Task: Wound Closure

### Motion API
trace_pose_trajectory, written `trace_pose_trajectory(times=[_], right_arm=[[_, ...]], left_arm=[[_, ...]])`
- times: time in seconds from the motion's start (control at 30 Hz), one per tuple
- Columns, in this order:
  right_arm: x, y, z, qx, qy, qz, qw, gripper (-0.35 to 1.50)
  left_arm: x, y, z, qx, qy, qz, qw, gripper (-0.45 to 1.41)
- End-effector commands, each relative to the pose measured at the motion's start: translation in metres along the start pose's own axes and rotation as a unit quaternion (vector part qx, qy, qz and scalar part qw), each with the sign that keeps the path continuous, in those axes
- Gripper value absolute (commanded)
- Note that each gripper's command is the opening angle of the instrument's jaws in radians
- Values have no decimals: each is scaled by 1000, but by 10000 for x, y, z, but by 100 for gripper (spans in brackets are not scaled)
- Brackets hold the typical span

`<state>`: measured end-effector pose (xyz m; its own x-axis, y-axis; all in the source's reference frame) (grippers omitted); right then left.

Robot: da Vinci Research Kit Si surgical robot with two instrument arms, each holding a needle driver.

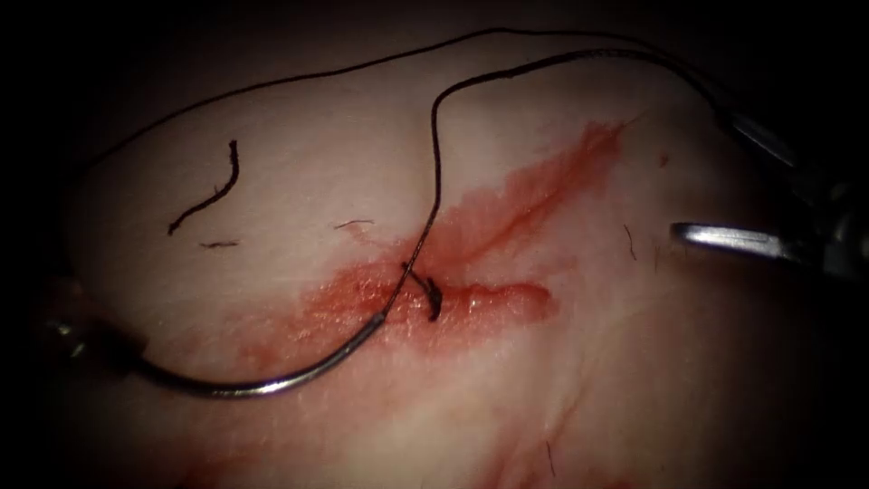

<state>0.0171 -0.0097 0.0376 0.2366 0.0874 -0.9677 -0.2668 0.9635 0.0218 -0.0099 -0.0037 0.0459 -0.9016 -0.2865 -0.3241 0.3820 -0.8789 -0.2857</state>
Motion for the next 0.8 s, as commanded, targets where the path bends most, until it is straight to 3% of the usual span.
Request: trace_pose_trajectory(times=[0.03,0.2,0.23,0.27,0.33,0.43,0.53,0.57,0.63,0.73,0.77,0.8], right_arm=[[3,1,9,0,2,0,1000,99],[9,0,8,1,4,2,1000,108],[10,0,8,1,4,5,1000,111],[11,-1,8,1,4,11,1000,118],[13,-4,9,-1,9,25,1000,130],[17,-10,8,-6,25,76,997,138],[25,-18,6,-3,37,169,985,140],[28,-22,6,0,39,197,980,140],[32,-30,8,5,42,245,969,123],[36,-42,14,8,44,253,967,130],[37,-45,15,8,44,252,967,131],[37,-46,15,11,45,254,966,135]], left_arm=[[3,-6,1,7,3,-5,1000,-10],[2,-27,-21,54,26,-72,996,24],[2,-30,-23,62,31,-86,994,15],[1,-32,-23,72,33,-95,992,-6],[-1,-33,-20,77,31,-97,992,-16],[-4,-32,-9,83,29,-127,988,-15],[-6,-33,7,82,11,-158,984,-45],[-7,-32,13,80,4,-157,984,-45],[-7,-29,24,70,-5,-178,981,-45],[-5,-26,31,55,-8,-189,980,-45],[-5,-25,31,53,-8,-187,981,-33],[-4,-24,29,46,-8,-137,989,4]])
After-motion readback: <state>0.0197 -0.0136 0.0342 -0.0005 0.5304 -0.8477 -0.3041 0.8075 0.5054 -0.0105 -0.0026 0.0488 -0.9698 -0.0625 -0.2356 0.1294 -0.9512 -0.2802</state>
